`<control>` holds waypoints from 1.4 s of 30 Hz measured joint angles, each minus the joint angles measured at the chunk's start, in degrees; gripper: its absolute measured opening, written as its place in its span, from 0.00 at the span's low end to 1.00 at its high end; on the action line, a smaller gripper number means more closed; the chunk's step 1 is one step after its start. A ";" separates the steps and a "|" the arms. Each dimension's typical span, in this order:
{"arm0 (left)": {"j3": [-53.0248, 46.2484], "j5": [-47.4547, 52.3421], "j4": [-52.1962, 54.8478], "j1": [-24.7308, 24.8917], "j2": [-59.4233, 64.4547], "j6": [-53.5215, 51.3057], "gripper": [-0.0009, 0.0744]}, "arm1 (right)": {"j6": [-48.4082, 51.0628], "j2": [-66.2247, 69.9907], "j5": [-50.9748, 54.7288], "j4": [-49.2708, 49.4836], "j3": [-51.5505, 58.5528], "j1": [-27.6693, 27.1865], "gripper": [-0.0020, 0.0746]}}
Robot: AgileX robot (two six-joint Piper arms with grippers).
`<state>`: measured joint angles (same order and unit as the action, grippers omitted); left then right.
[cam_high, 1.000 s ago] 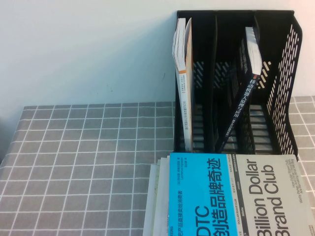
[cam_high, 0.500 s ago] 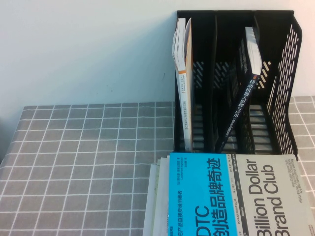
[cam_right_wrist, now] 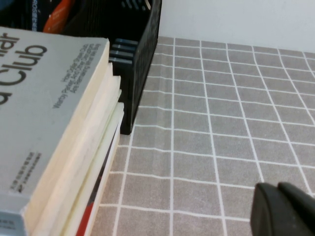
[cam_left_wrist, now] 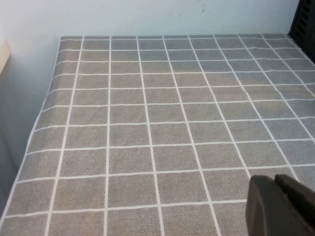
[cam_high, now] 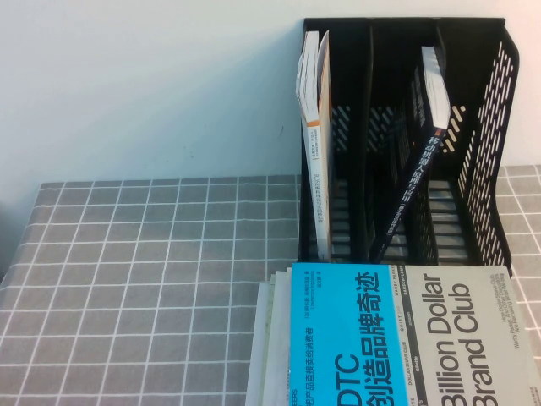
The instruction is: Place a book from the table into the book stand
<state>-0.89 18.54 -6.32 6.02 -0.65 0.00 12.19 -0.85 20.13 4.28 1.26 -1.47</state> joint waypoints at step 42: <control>-0.33 -10.36 4.64 0.00 0.00 -2.84 0.01 | 0.00 0.00 -0.11 0.00 0.00 0.00 0.02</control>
<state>-1.21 8.17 -1.69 6.02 -0.65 -2.84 12.19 -0.85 20.01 4.28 1.26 -1.47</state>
